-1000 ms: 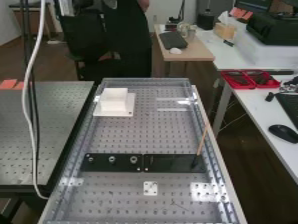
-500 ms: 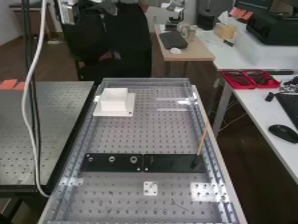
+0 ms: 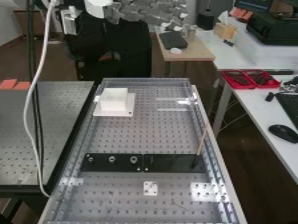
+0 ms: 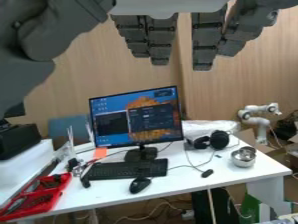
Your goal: Grab the drill bit and place it in the clear container
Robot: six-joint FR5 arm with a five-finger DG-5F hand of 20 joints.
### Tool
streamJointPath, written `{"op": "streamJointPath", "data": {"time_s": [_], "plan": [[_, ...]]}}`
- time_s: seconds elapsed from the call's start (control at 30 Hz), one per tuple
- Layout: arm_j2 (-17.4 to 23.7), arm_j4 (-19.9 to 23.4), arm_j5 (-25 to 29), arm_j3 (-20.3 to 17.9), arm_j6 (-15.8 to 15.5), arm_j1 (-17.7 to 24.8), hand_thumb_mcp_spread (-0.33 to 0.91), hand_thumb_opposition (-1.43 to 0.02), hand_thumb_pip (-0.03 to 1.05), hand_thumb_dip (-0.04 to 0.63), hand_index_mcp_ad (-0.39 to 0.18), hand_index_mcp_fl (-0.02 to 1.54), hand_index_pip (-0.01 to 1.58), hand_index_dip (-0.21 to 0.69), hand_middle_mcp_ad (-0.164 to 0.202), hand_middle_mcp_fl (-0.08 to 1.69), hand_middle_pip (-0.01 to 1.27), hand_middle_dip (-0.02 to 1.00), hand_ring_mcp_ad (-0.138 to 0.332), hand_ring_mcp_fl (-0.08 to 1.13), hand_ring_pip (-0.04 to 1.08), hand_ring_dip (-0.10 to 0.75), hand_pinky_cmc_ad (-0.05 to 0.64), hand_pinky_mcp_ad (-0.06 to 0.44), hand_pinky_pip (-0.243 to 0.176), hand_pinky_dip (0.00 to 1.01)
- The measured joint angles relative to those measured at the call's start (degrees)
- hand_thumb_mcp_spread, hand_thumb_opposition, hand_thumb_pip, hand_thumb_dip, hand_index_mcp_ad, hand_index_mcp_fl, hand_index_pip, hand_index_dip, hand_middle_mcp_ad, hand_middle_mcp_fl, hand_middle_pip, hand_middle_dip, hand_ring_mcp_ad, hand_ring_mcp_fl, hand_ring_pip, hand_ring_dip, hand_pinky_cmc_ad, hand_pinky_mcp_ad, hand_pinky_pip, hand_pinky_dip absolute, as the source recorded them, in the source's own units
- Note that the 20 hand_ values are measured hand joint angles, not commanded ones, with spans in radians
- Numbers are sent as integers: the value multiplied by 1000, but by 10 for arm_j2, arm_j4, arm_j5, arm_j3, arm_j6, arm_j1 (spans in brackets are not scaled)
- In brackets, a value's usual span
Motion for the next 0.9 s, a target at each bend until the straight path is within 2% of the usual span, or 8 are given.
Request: {"op": "streamJointPath", "data": {"time_s": [0.27,0.5,0.6,0.77,0.9], "plan": [[-11,20,-6,-12,2,-5,134,-649,145,3,72,24,84,-12,65,19,140,24,229,131,82,0,192,187,-152,197],[-9,62,8,-36,-19,-5,133,-663,157,7,73,26,84,-12,73,19,140,24,230,127,79,0,194,183,-152,197],[-7,80,27,-46,-30,-4,133,-663,208,7,73,26,84,-12,72,19,140,24,227,126,82,0,194,183,-152,194],[-11,88,20,-58,-19,-5,134,-682,223,3,73,24,87,0,75,23,140,24,227,115,82,0,213,183,-152,197],[-25,96,30,-71,2,-11,150,-679,227,5,73,24,82,0,75,19,140,24,227,113,86,-9,215,183,-150,202]]}}
